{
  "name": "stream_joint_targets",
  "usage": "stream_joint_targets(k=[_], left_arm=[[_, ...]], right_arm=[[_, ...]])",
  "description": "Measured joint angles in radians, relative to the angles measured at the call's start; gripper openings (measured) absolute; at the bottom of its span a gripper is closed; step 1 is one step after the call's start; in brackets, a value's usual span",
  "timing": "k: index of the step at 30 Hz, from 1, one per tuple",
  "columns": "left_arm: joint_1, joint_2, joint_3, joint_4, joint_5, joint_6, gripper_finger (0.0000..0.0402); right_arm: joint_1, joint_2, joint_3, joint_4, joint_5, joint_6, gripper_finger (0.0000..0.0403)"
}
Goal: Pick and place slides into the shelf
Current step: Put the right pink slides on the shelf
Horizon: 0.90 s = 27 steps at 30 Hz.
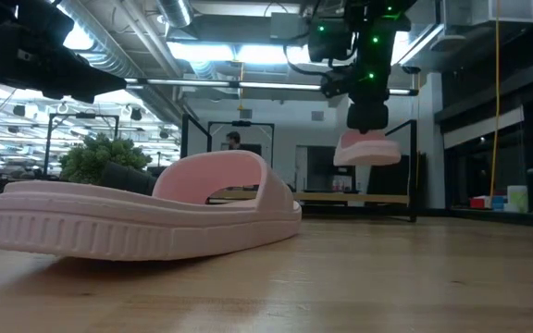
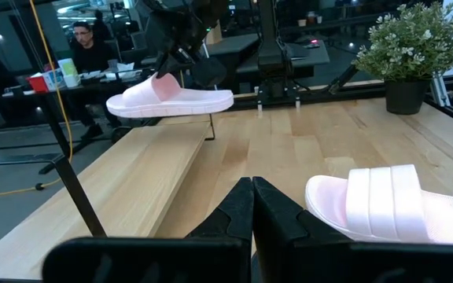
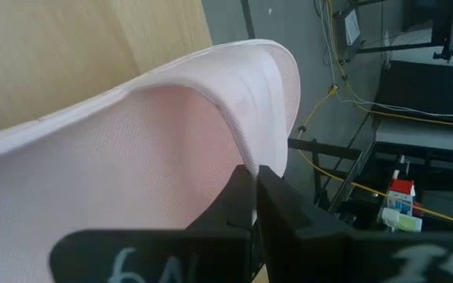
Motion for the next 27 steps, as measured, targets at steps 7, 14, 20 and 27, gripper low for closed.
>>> stream_joint_targets(k=[7,14,20,27], left_arm=[[0.0,0.0,0.0,0.0,0.0,0.0,0.0],[0.0,0.0,0.0,0.0,0.0,0.0,0.0],[0.0,0.0,0.0,0.0,0.0,0.0,0.0],[0.0,0.0,0.0,0.0,0.0,0.0,0.0]], right_arm=[[-0.003,0.001,0.0,0.003,-0.001,0.001,0.0006],[-0.006,0.04,0.0,0.02,-0.016,-0.026,0.0006],[-0.029,0.067,0.0,0.018,-0.016,-0.03,0.0006],[-0.054,0.105,0.0,0.02,-0.015,-0.067,0.0006]])
